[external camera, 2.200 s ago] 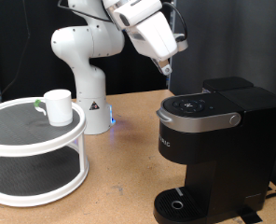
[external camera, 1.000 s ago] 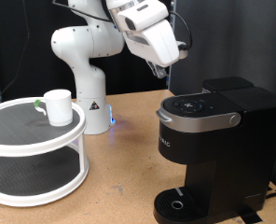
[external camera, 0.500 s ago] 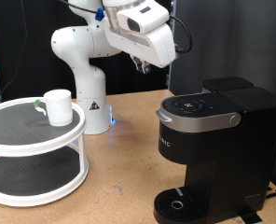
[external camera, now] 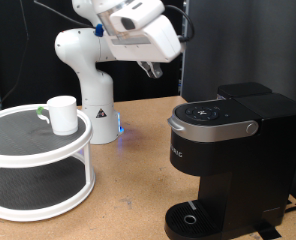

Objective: Make a cup of coffee with the keurig machine

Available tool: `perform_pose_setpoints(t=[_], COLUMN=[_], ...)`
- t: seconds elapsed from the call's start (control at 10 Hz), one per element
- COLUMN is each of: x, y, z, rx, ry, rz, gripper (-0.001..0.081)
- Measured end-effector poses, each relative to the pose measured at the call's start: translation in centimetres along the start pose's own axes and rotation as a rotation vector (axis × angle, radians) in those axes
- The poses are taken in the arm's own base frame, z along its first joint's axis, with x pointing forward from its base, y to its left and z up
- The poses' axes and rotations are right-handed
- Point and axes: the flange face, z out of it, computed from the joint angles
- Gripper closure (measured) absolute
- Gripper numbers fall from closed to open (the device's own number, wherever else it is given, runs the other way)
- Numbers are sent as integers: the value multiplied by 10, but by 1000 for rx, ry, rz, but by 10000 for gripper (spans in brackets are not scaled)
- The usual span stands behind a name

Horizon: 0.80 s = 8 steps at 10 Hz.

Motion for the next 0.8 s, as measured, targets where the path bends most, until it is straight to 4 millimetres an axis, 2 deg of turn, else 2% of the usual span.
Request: perform_pose_setpoints(t=[0.3,0.6,0.8], x=[-25,-26,-40], y=[-21,-12,-16], z=[-20,-19,-21], rx=[60,-33,-34], ry=[25,131,184], rz=[-10,70,150], gripper=[799,799,799])
